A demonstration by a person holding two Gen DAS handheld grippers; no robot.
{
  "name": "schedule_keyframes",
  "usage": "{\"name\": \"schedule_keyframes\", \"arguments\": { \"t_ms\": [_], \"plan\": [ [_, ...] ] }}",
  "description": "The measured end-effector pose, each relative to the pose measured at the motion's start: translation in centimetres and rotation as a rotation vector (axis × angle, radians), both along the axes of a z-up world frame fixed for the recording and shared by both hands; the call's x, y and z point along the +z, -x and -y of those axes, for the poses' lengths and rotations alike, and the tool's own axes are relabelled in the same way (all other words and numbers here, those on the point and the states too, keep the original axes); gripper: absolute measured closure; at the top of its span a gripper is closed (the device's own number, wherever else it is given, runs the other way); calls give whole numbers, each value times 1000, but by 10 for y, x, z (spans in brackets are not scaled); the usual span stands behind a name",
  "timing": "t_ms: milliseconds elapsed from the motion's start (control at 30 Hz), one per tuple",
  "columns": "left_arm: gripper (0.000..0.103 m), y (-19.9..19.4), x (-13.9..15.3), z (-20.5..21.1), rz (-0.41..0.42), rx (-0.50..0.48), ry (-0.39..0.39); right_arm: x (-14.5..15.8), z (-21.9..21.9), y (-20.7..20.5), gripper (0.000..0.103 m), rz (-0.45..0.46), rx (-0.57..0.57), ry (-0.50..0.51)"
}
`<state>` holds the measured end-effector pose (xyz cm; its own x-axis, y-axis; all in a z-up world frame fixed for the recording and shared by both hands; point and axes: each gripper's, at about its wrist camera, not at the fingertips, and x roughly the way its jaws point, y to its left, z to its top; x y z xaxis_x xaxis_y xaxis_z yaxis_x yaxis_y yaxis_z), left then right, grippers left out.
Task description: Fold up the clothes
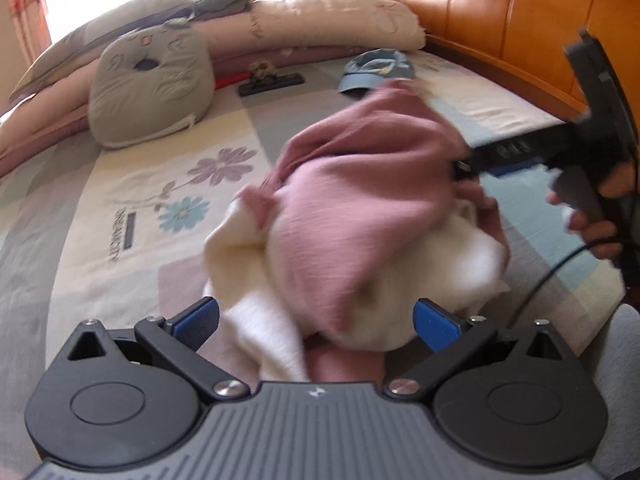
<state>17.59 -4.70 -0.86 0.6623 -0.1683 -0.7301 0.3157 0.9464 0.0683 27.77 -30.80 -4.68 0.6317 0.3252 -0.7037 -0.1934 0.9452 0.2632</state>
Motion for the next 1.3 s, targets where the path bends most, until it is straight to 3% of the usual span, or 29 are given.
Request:
{"name": "schedule_keyframes", "arguments": {
  "t_ms": [167, 300, 400, 533, 667, 767, 833, 900, 1033, 1200, 1300],
  "plan": [
    [1, -26, -1, 21, 45, -23, -59, 18, 1, -1, 0, 101, 92, -113],
    [0, -51, -2, 21, 92, 12, -132, 10, 14, 10, 0, 94, 95, -47],
    [0, -63, 4, 7, 103, 57, -112, 5, 24, 18, 0, 89, 97, 2],
    [0, -69, 9, -6, 91, 100, -85, 10, 27, 26, 0, 100, 108, -23],
    [1, -60, 8, -4, 90, 70, -81, 8, 4, 13, 0, 55, 150, -28],
    [1, -48, 12, -8, 93, 46, -70, 0, -16, -2, 0, 46, 124, 100],
    [1, -40, 15, -14, 91, 29, -51, -7, -18, -11, 0, 61, 39, 227],
    [1, -36, 16, -20, 83, 11, -28, -10, -11, -16, 0, 80, -63, 293],
    [1, -31, 16, -30, 61, -21, 22, -9, 6, -28, 0, 19, 9, 53],
    [1, -35, 15, -47, 33, 12, 94, -6, 11, -57, 0, 69, -16, 123],
    [1, -38, 18, -59, 43, 29, 96, -1, 19, -78, 0, 76, -31, 123]
  ]
}}
